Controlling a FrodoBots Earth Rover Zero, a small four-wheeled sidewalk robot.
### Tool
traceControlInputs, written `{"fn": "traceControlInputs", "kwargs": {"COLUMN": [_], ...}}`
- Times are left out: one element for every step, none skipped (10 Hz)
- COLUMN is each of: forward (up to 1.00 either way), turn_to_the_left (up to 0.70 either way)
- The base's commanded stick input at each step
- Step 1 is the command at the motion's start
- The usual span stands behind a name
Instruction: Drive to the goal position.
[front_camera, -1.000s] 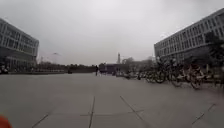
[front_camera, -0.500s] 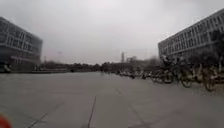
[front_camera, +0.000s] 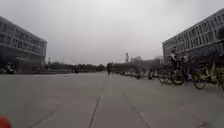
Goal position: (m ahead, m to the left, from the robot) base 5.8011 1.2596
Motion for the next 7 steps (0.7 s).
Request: {"fn": "traceControlInputs", "kwargs": {"forward": [0.7, 0.7, 0.7, 0.7, 0.7, 0.7, 0.7], "turn_to_the_left": [-0.01, -0.01, -0.01, -0.01, -0.01, -0.01, -0.01]}}
